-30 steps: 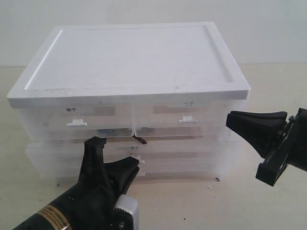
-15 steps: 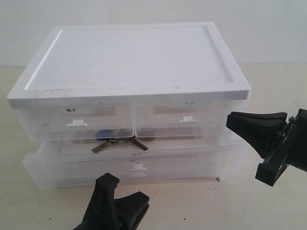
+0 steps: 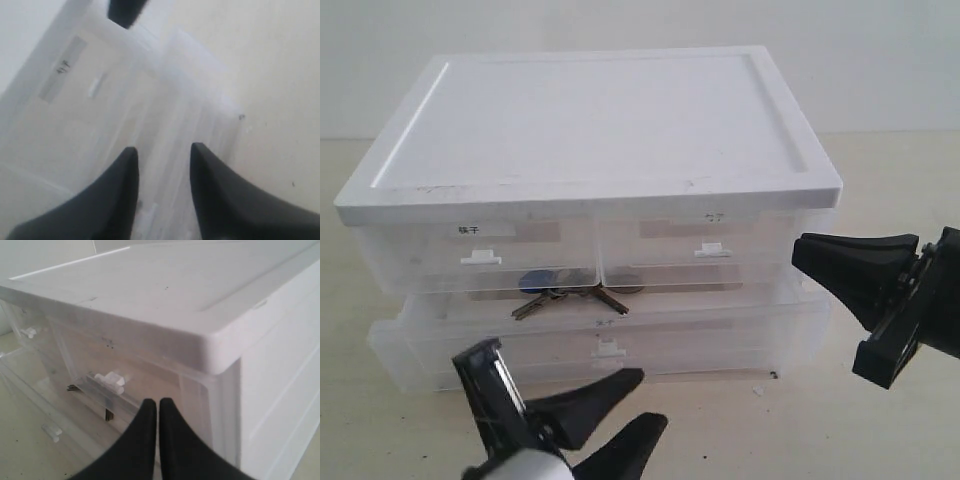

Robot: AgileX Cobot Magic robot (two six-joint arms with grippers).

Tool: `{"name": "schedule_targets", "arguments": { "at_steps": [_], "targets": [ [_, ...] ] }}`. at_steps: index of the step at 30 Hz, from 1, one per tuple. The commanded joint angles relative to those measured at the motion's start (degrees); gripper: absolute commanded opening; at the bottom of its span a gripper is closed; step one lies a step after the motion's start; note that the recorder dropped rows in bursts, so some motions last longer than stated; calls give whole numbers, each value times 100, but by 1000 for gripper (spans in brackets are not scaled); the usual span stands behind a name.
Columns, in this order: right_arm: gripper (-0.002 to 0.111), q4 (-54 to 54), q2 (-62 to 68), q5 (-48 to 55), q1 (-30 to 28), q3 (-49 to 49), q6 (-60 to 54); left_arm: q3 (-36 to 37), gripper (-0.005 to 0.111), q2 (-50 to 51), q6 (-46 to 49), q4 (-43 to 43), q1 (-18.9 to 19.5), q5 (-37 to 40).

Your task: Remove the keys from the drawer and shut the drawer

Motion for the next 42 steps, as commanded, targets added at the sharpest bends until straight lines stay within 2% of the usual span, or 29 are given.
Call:
{"name": "schedule_targets", "arguments": {
  "at_steps": [1,2,4,8,9,11,14,17,22,26,29,39,42],
  "targets": [
    [0,-25,5,-2,-12,-19,-42,-250,34,-868,-283,-339,-18,822],
    [0,-25,5,-2,-12,-19,-42,-319,34,-1054,-208,-329,41,1168],
    [0,-25,5,-2,-12,-19,-42,-523,34,-1538,100,-354,276,2365],
    [0,-25,5,-2,-12,-19,-42,-1013,34,-2260,855,-709,1108,5109],
    [0,-25,5,-2,-12,-19,-42,-1125,34,-2377,1101,-960,1377,5534],
    [0,-25,5,8,-12,-19,-42,-1285,34,-2501,1571,-1476,1842,5897],
    [0,-63,5,29,-12,-19,-42,-1401,34,-2486,2242,-1607,2488,6168],
    [0,-63,5,29,-12,-19,-42,-1508,38,-2350,2416,-1567,2957,6376],
    [0,-65,5,6,-12,-19,-42,-1628,48,-2019,2613,-1573,3390,6488],
    [0,-51,5,4,-12,-19,-42,-1642,50,-1748,3499,-1519,3443,6500],
    [0,-51,5,4,-12,-19,-42,-1642,50,-1586,3808,-1519,3443,6480],
    [0,-84,5,4,-12,-19,-32,-1642,49,-1278,3819,-1519,3443,5975],
    [0,-84,5,4,-12,-19,-32,-1642,41,-1278,3819,-1545,3443,5998]
  ]
}}
